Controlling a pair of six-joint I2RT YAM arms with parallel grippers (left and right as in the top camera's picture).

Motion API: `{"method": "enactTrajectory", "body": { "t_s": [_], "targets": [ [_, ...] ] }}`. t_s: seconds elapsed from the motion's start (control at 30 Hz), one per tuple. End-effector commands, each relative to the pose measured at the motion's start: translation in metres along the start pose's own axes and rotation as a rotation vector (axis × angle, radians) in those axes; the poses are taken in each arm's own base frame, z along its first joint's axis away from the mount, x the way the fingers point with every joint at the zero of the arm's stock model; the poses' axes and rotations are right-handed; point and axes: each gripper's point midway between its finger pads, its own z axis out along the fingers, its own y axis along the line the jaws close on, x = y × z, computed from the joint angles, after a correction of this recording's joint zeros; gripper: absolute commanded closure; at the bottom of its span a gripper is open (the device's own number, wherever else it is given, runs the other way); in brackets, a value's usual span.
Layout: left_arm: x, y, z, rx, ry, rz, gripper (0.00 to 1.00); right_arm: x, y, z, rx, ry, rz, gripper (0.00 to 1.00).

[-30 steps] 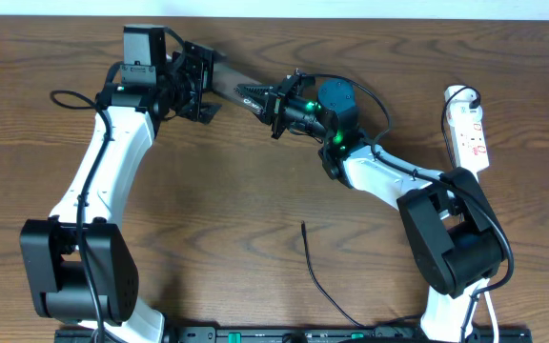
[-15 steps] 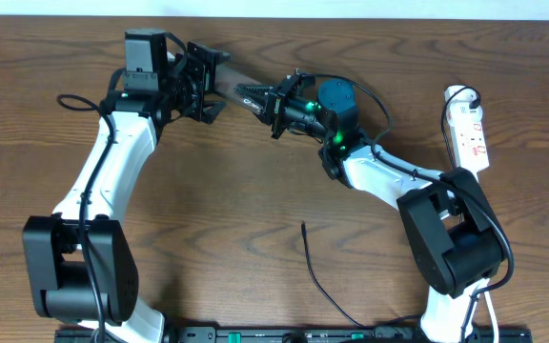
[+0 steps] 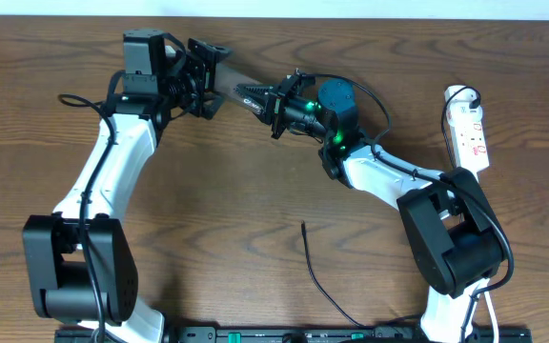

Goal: Plug charger to phone and switch on socket

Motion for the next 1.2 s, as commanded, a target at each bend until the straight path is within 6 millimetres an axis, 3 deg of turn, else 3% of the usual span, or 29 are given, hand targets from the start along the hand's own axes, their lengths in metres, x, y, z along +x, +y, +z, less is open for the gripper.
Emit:
{"method": "enactTrajectory", "body": {
  "t_s": [0.0, 0.37, 0.83, 1.17],
  "targets": [
    [-0.0019, -0.0005, -0.0078, 0.012, -0.001, 0.01, 0.13, 0.0081, 0.013, 0.0017, -0.028, 0.015, -0.014, 0.98],
    [0.0033, -0.0038, 0.0003, 0.167, 0.047, 0.003, 0.13, 0.0075, 0.0132, 0.0014, -0.029, 0.014, -0.014, 0.98],
    [-0.003, 0.0013, -0.0011, 0.164, 0.032, -0.007, 0.13, 0.009, 0.0113, 0.0021, -0.022, 0.019, -0.011, 0.98],
    [-0.0049, 0.0015, -0.002, 0.164, 0.029, -0.02, 0.42, 0.0122, 0.0045, 0.0041, 0.002, 0.028, 0.002, 0.98]
  ]
}}
